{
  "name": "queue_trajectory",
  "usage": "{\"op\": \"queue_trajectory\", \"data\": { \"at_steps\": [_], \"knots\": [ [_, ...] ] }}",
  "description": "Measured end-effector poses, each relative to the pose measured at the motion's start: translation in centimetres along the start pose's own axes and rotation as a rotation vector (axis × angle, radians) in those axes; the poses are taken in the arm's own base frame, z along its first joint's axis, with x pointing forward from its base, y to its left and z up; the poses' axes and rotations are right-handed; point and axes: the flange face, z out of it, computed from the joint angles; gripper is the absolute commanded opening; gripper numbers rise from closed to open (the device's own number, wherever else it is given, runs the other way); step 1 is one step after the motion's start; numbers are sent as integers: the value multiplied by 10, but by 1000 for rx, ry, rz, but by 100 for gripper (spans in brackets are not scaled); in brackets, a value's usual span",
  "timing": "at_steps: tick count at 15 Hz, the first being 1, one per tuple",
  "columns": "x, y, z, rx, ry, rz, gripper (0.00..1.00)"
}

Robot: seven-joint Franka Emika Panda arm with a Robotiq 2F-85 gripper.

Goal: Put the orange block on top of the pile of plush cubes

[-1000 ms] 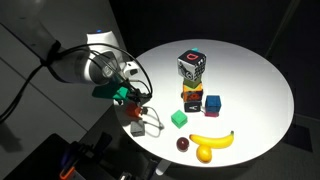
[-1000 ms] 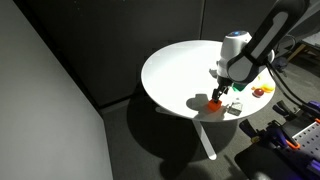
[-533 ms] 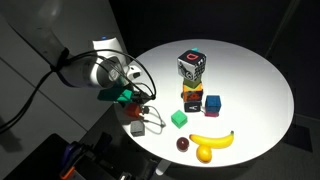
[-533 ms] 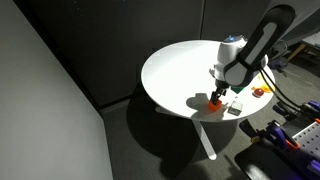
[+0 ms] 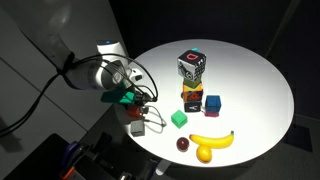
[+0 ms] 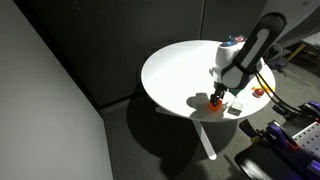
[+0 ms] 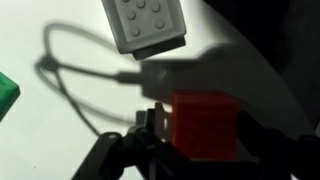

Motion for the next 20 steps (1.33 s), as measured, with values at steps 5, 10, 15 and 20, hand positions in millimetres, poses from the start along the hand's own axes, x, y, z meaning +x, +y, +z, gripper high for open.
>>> {"op": "queue_trajectory", "data": {
  "at_steps": [5, 10, 15, 20],
  "knots": [
    [2, 2, -1, -1, 4, -1, 30],
    [9, 16, -20, -2, 21, 14, 29],
    [14, 34, -51, -4, 6, 23, 29],
    [15, 49, -87, 0, -30, 22, 29]
  ]
}}
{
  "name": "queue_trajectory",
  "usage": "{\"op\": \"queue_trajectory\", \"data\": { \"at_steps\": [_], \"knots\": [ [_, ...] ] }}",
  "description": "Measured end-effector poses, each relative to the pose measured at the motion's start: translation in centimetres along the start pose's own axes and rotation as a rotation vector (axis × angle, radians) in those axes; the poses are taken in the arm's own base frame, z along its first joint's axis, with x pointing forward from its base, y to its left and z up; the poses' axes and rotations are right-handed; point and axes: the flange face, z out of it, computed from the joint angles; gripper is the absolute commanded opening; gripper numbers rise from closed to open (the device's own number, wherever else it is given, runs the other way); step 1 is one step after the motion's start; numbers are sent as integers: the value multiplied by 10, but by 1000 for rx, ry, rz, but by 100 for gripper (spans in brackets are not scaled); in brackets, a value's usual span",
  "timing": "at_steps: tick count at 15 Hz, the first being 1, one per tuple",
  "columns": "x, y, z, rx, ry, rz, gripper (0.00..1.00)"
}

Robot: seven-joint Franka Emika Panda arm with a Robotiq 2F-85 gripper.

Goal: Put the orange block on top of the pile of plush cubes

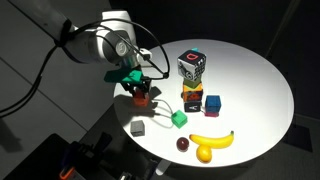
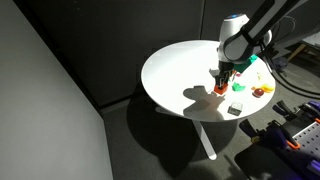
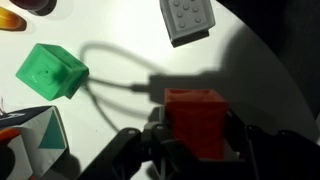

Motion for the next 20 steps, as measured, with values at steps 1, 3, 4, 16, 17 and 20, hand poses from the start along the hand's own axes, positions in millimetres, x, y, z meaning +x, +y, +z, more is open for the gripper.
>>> {"op": "queue_trajectory", "data": {
  "at_steps": [1, 3, 4, 16, 17, 20],
  "knots": [
    [0, 2, -8, -1, -6, 2, 29],
    [1, 5, -24, -3, -13, 6, 29],
    [1, 6, -30, -4, -17, 7, 29],
    [7, 43, -127, -16, 10, 68, 29],
    [8, 50, -135, -16, 19, 82, 29],
    [12, 70, -159, -19, 54, 124, 29]
  ]
}}
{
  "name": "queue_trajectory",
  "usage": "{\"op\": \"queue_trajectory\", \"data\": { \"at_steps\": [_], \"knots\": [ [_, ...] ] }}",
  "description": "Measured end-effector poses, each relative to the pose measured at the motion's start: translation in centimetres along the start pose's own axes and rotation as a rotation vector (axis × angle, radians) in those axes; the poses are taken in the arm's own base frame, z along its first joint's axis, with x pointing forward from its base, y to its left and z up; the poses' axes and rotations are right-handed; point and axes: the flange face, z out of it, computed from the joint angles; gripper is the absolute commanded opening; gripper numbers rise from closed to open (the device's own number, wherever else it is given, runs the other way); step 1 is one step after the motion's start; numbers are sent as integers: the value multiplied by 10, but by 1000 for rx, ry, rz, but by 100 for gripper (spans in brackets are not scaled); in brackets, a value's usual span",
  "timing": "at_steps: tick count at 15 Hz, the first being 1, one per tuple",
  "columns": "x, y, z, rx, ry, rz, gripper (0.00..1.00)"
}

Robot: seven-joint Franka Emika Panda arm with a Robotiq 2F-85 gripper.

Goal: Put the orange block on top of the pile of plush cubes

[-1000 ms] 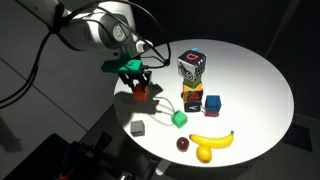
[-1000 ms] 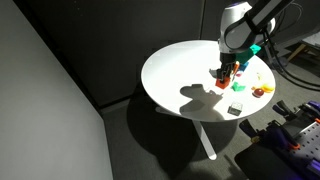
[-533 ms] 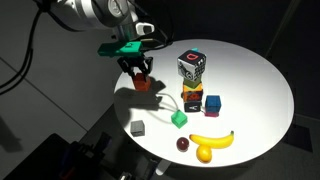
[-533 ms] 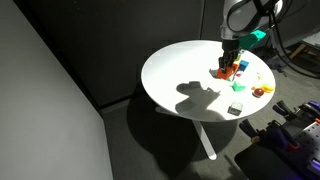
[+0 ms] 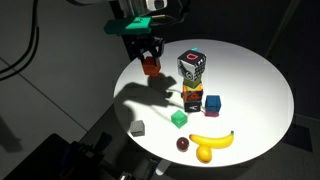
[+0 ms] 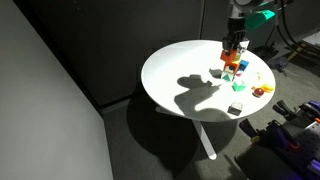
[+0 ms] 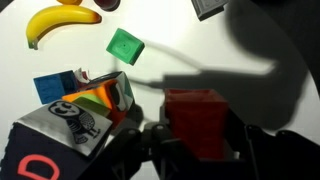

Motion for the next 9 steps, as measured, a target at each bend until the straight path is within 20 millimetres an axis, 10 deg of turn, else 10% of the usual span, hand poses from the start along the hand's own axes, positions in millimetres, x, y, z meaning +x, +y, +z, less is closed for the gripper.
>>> {"op": "queue_trajectory", "data": {
  "at_steps": [9],
  "knots": [
    [10, 48, -56, 4, 64, 145, 29]
  ]
}}
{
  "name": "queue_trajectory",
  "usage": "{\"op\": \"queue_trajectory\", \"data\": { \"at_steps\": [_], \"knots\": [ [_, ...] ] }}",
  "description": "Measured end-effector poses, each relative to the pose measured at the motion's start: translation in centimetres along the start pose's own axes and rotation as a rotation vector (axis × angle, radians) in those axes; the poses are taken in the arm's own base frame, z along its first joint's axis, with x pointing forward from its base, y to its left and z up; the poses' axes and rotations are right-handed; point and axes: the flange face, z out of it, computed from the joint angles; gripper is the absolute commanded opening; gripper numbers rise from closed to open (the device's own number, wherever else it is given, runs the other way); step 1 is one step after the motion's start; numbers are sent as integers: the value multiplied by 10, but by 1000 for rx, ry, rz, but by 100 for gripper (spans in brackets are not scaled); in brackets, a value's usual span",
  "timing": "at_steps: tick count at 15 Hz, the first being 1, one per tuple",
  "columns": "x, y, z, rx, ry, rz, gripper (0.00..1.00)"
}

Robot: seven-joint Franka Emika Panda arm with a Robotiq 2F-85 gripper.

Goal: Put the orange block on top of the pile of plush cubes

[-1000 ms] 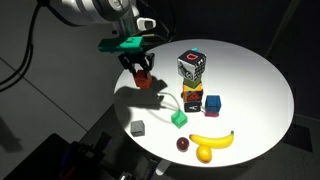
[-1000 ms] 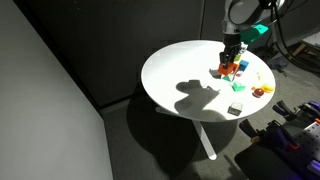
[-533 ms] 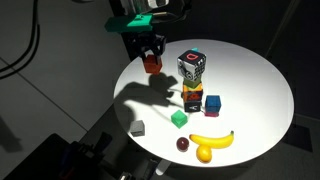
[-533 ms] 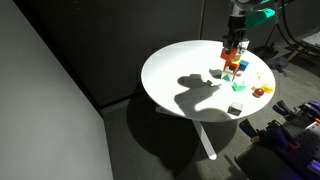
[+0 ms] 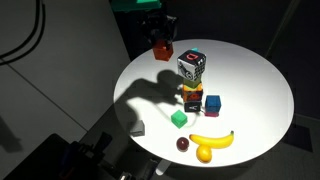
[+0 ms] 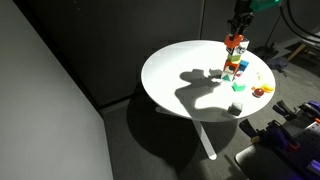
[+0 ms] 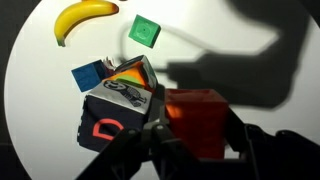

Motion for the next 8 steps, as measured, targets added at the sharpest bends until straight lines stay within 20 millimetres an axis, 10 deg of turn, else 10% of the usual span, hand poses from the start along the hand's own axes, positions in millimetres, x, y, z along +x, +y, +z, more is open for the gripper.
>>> {"op": "queue_trajectory", "data": {
  "at_steps": [8],
  "knots": [
    [2, 39, -21, 57, -62, 127, 29]
  ]
}}
